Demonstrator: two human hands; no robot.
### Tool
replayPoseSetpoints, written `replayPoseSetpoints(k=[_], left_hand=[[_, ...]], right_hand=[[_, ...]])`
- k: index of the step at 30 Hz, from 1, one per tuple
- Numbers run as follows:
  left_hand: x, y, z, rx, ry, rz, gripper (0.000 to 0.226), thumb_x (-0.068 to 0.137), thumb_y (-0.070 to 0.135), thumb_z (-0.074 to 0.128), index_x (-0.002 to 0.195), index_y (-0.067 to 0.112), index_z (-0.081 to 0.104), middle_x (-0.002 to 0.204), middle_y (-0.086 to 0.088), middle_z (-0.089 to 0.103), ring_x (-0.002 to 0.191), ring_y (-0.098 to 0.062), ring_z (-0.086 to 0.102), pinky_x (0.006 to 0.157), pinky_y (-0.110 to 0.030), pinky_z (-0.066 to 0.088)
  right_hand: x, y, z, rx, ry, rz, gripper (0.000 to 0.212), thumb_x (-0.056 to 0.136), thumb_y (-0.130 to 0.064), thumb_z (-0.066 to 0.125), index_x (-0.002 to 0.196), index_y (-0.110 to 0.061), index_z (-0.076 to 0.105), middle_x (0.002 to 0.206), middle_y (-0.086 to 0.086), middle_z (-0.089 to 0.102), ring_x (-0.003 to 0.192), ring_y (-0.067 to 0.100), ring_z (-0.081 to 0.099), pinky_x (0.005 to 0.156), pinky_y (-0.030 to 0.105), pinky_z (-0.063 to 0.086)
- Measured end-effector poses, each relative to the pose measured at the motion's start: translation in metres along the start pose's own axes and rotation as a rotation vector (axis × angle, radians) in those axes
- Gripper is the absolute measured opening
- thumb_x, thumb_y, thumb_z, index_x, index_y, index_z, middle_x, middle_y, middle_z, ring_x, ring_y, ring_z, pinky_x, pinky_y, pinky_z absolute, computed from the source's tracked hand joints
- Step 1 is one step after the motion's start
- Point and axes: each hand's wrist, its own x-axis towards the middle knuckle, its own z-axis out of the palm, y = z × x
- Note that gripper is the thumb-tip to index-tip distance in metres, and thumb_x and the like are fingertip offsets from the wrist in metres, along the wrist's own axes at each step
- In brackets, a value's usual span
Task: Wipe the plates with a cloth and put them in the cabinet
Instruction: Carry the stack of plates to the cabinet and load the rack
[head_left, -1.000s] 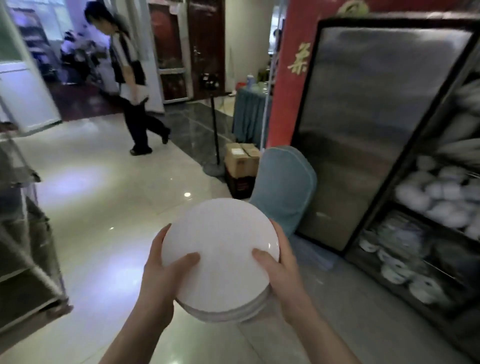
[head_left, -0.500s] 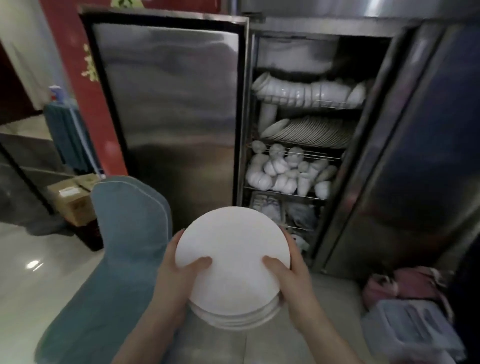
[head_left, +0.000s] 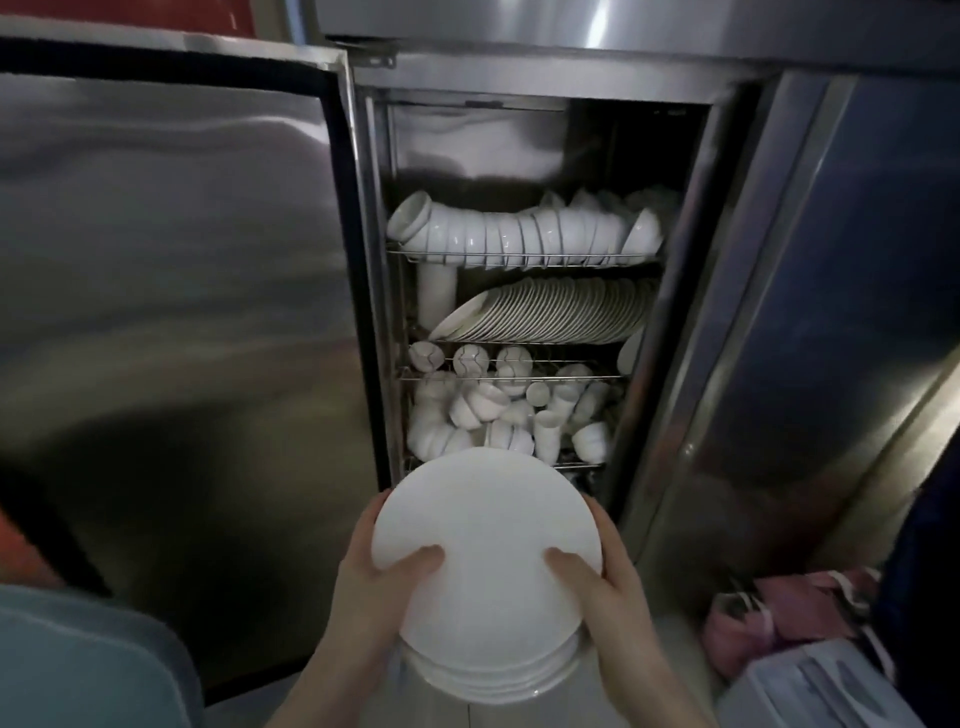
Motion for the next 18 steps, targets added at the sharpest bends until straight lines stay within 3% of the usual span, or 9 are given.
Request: replayPoseSetpoints(k=[3,5,7,9,13,18], left_hand=[[0.052,-0.002,0.018,-0.02,-0.003,-0.029,0.082,0.036,0.041,0.081,0.115,0.051,0.06,0.102,0.017,0.071,0.093,-0.011,0.067,0.065,-0.031,0.054],[0.086,-0.002,0.035,-0.021,-0.008,-0.036,0.084,0.035,0.04,0.082,0.116,0.051,0.06,0.1,0.016,0.072,0.093,-0.014,0.069,0.068,-0.035,0.058],[0.126,-0.007,0.057,-0.024,0.005,-0.036,0.087,0.045,0.03,0.082,0.127,0.045,0.059,0.111,0.011,0.071,0.101,-0.021,0.067,0.085,-0.049,0.058],[0.148,-0.005,0.071,-0.008,0.014,-0.032,0.089,0.052,0.024,0.079,0.137,0.039,0.056,0.121,0.004,0.068,0.107,-0.026,0.065,0.094,-0.054,0.055],[0.223,-0.01,0.118,-0.009,0.02,-0.032,0.083,0.06,0.018,0.082,0.136,0.037,0.056,0.118,0.005,0.068,0.102,-0.02,0.066,0.077,-0.038,0.056],[0.305,-0.013,0.169,-0.013,0.016,-0.032,0.063,0.057,0.027,0.077,0.113,0.05,0.061,0.112,0.012,0.069,0.1,-0.017,0.066,0.078,-0.042,0.057]], right_hand=[[0.05,0.003,0.003,-0.009,0.013,0.013,0.061,0.078,-0.01,0.073,0.133,-0.031,0.056,0.126,-0.004,0.066,0.117,0.02,0.061,0.101,0.048,0.049],[0.087,0.004,0.003,-0.002,0.035,0.038,0.068,0.069,-0.02,0.071,0.134,-0.033,0.055,0.127,-0.004,0.065,0.116,0.02,0.062,0.1,0.048,0.05],[0.133,0.009,-0.001,0.02,0.026,0.063,0.071,0.067,-0.024,0.07,0.135,-0.035,0.054,0.129,-0.004,0.064,0.117,0.021,0.06,0.102,0.05,0.048],[0.162,0.01,-0.003,0.032,0.045,0.082,0.066,0.074,-0.019,0.074,0.134,-0.038,0.054,0.128,-0.006,0.063,0.117,0.02,0.06,0.101,0.049,0.049],[0.254,0.011,-0.021,-0.002,0.05,0.073,0.057,0.085,-0.004,0.068,0.129,-0.037,0.057,0.119,-0.013,0.067,0.109,0.012,0.062,0.089,0.034,0.052],[0.349,0.0,-0.034,-0.071,0.048,0.089,0.057,0.086,-0.007,0.067,0.132,-0.039,0.054,0.121,-0.011,0.063,0.111,0.015,0.06,0.095,0.041,0.051]])
